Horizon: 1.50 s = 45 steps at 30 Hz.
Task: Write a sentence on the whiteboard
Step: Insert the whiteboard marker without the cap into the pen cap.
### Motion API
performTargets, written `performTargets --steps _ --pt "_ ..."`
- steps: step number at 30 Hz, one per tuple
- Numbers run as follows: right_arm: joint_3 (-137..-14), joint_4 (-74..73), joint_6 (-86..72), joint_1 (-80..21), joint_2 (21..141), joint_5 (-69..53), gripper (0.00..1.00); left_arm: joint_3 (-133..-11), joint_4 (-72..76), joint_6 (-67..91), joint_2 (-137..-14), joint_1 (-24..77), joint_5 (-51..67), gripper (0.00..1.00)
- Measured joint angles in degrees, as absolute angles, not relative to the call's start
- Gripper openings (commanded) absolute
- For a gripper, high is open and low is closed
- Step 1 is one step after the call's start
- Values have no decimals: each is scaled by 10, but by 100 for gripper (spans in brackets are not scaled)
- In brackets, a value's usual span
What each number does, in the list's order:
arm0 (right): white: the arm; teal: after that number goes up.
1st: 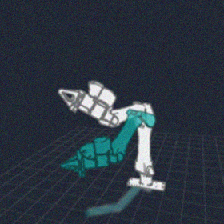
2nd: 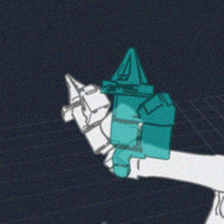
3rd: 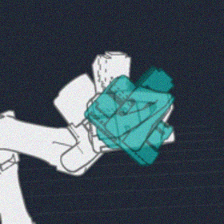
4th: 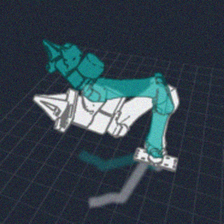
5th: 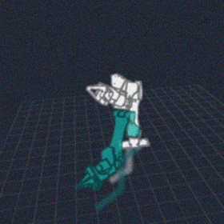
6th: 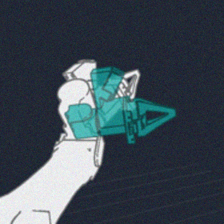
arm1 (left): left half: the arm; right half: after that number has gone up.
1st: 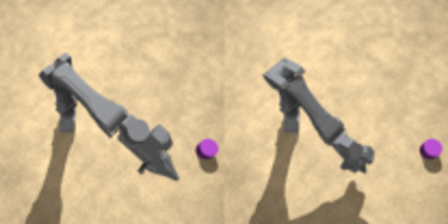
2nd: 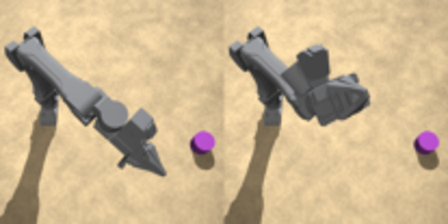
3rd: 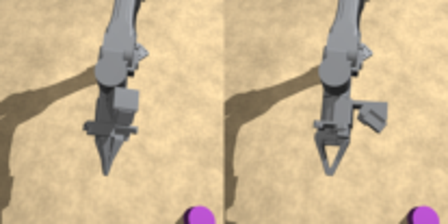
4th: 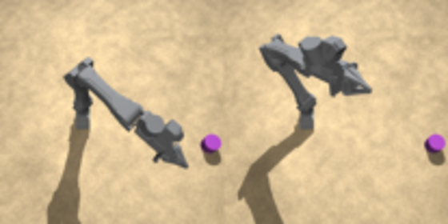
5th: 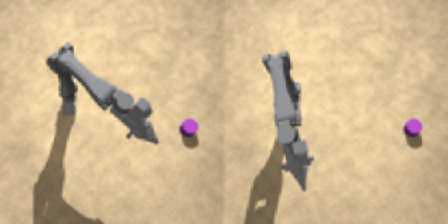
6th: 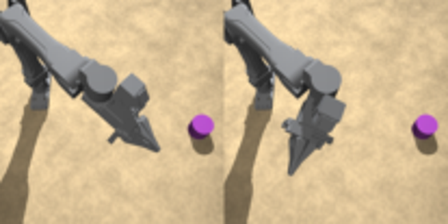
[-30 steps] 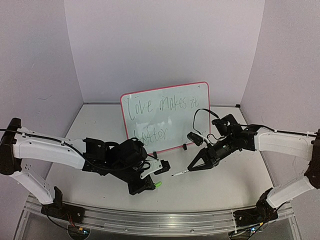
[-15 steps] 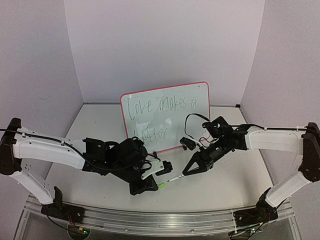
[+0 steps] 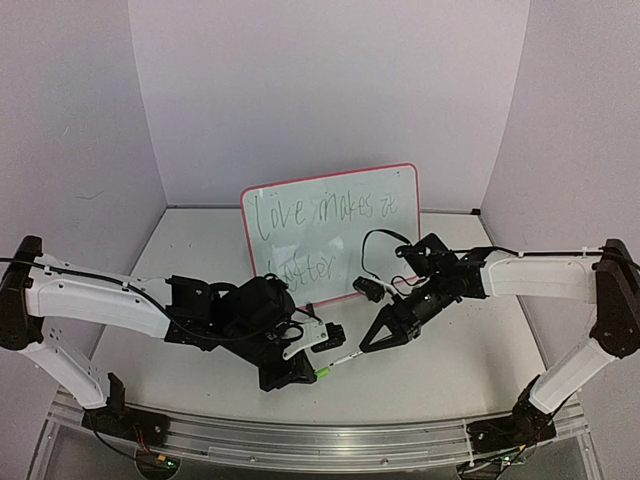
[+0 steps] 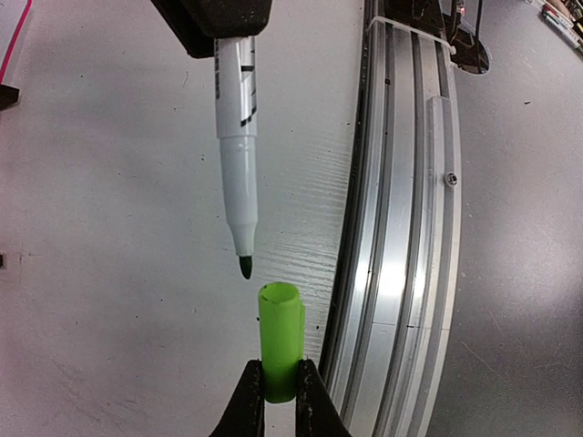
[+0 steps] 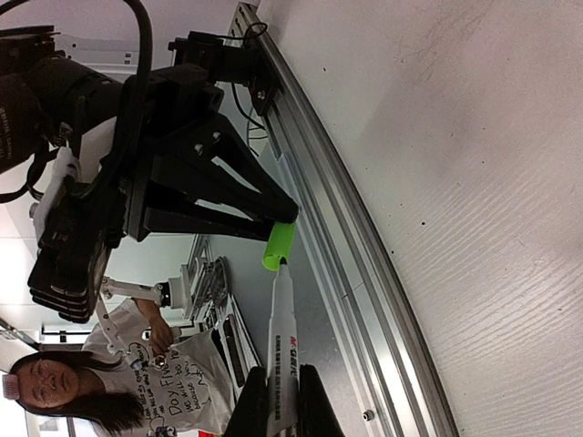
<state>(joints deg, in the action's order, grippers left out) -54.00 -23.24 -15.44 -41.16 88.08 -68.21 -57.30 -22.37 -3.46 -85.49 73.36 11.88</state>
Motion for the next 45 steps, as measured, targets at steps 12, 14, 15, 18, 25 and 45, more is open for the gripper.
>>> performTargets --steps 12,14,15,18,25,45 --pt "-540 -232 -150 -418 882 -689 0 -573 -224 -34 -856 734 122 0" --pt "-540 -232 -149 -419 885 -689 0 -573 -224 -34 -856 734 123 0" --pt "-540 -232 -148 -420 887 -690 0 -573 -224 -34 -856 734 123 0" --pt "-540 -232 -148 -421 893 -693 0 -573 -225 -34 -856 734 124 0" --pt "-543 -233 -145 -422 901 -700 0 -573 -226 -35 -856 734 125 0" --pt "-599 -240 -143 -467 962 -685 0 -574 -245 -30 -856 734 124 0"
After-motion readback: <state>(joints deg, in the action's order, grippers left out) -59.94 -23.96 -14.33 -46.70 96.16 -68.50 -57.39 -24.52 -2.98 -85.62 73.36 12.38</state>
